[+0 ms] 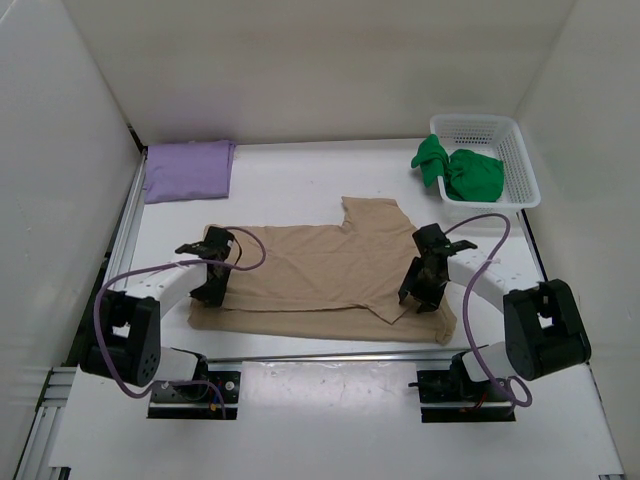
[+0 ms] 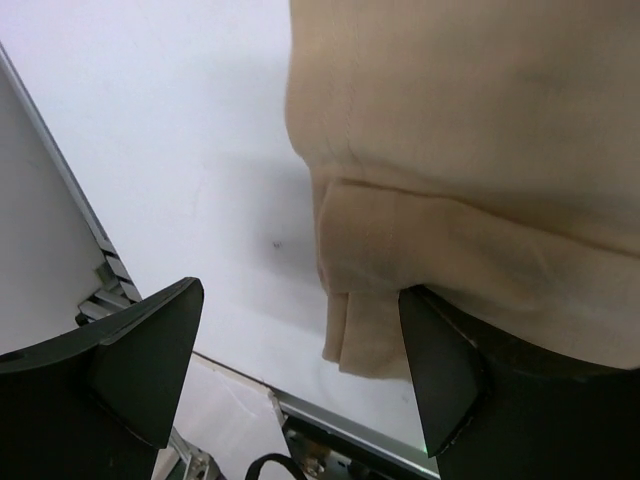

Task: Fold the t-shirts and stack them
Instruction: Fold the flattened tshirt in 1/3 of the way

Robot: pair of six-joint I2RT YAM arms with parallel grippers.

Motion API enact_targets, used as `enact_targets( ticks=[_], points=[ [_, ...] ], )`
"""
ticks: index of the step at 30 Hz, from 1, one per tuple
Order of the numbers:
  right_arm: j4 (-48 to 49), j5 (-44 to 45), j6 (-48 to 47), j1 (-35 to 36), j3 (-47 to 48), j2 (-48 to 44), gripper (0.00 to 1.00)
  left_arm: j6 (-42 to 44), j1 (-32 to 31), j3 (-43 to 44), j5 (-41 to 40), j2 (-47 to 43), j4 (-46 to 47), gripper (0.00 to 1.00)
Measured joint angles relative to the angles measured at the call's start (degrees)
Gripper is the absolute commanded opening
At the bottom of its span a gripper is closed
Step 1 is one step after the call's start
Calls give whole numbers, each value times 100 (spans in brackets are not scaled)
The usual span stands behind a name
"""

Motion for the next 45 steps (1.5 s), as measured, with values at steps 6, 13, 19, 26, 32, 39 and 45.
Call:
enact_targets(
  ticks=[6,13,19,26,32,39,45],
  points=[
    [-42,-70,-107,-33,50,76,57,-9,24,210,-114,44,203,92],
    [-17,-92,-120,-57,15,4,57,-13,87,341,-136,275,345,92],
    [59,-87,-122,-114,-81,-205,57,2,280,835,-83,1003,391,92],
    [-31,435,-382,-155,-4,-391,58,-13,575,1338,103,1318,590,94],
    [-181,538,-533,-157,55,-824,58,-13,632,1346,221,1318,605,94],
    [-310,479,-490,-380,55,-1152,47,-11,649,1368,415,1318,592,97],
    [-275,278,-404,-903,146,-879,43,-9,1056,2479,1300,1467,-199,97]
  ],
)
